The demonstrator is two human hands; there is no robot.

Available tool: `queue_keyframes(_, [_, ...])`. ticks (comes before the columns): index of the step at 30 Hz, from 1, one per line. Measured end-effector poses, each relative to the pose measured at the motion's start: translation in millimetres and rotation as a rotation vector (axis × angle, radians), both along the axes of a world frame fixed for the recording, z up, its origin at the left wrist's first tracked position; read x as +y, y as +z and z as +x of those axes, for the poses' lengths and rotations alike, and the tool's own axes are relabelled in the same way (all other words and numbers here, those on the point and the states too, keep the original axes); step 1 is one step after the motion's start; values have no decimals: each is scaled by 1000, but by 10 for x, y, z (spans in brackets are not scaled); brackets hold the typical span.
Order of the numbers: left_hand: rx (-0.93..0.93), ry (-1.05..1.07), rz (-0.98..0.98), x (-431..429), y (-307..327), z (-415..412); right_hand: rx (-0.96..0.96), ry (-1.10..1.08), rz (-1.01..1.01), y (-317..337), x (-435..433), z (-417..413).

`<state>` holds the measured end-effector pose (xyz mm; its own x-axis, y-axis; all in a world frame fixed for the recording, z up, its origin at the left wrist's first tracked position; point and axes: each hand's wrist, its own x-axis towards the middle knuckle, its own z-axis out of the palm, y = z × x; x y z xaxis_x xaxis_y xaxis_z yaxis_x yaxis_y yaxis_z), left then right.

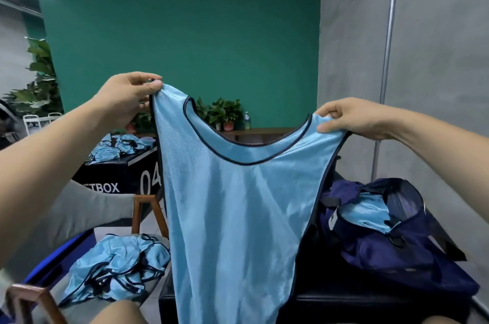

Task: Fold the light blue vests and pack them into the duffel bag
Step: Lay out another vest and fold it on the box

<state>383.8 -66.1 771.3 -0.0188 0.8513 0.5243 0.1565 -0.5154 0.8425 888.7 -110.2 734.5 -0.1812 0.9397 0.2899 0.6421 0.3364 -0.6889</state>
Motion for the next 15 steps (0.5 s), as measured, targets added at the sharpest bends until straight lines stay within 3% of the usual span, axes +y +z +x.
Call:
queue_keyframes(6, [25,7,36,-130,161,-82,23,-38,256,310,-105,-22])
queue_keyframes(15, [-30,44,57,-76,96,-69,164,-29,345,382,-27,-99])
